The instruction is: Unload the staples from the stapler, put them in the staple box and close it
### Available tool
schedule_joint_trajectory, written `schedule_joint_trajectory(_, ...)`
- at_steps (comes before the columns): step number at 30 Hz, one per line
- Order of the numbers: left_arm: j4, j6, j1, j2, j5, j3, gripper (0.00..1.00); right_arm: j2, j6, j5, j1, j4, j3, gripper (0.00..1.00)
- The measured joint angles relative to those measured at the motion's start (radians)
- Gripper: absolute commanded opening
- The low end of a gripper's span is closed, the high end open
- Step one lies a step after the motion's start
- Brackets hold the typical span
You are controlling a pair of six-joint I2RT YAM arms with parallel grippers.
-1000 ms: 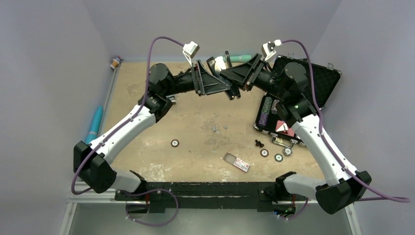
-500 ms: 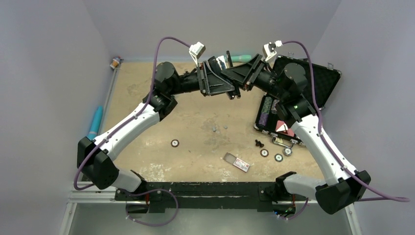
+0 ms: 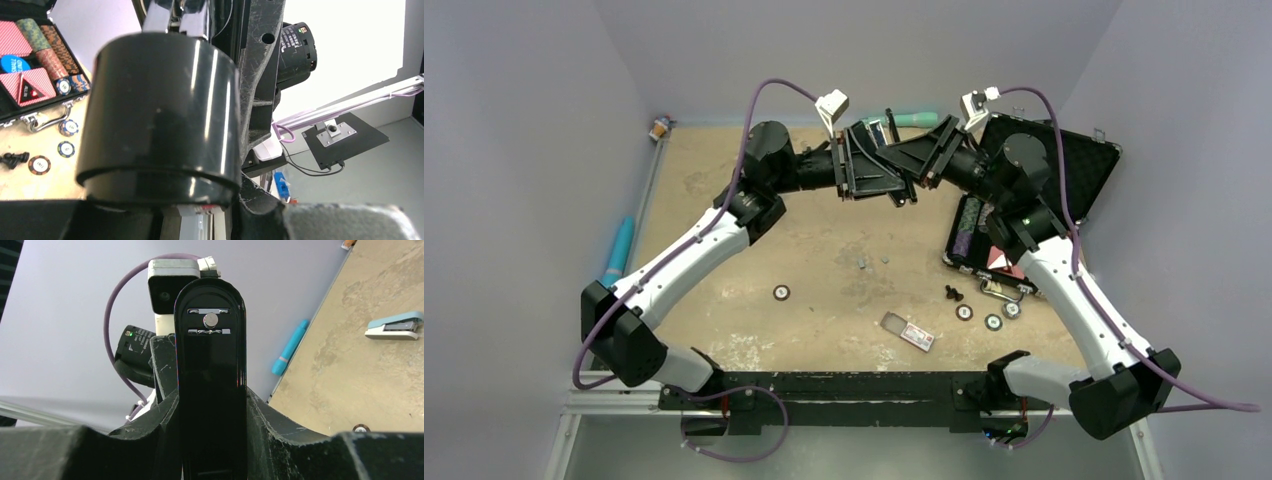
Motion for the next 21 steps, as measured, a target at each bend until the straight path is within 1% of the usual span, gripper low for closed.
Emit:
schedule_joint_trajectory(1, -0.016, 0.004, 0.000, -0.004, -0.002, 0.000, 0.00, 0.000, 0.000, -0.005, 0.000, 0.004, -0.006, 0.55)
schedule_joint_trajectory(2, -0.032, 0.007, 0.000, -0.007, -0.002, 0.000, 0.00, 0.000, 0.000, -0.011, 0.000, 0.009, -0.010, 0.63)
schedule_joint_trajectory(3, -0.046, 0.024, 0.000, -0.010, -0.002, 0.000, 0.00, 0.000, 0.006, -0.015, 0.000, 0.014, -0.016, 0.68)
schedule_joint_trajectory(4, -0.069, 0.039, 0.000, -0.012, -0.006, 0.000, 0.00, -0.001, 0.013, -0.018, 0.000, 0.019, -0.021, 0.72)
schedule_joint_trajectory(6, -0.101, 0.059, -0.001, -0.011, -0.008, 0.000, 0.00, -0.006, 0.018, -0.020, 0.000, 0.024, -0.025, 0.76)
schedule_joint_trajectory(13, -0.158, 0.110, -0.002, -0.018, -0.013, 0.000, 0.00, -0.013, 0.018, -0.022, 0.002, 0.026, -0.040, 0.84)
schedule_joint_trajectory(14, -0.169, 0.115, -0.002, -0.020, -0.015, 0.000, 0.00, -0.014, 0.017, -0.022, 0.002, 0.025, -0.042, 0.88)
schedule_joint_trajectory(15, -0.178, 0.121, -0.002, -0.022, -0.017, 0.000, 0.00, -0.014, 0.016, -0.021, 0.002, 0.024, -0.043, 0.95)
schedule_joint_trajectory(16, -0.189, 0.127, -0.002, -0.024, -0.020, 0.000, 0.00, -0.016, 0.014, -0.018, 0.002, 0.019, -0.044, 0.98)
schedule_joint_trajectory(21, -0.287, 0.171, 0.001, -0.037, -0.033, 0.000, 0.00, -0.034, -0.029, 0.014, -0.010, -0.074, -0.033, 0.99)
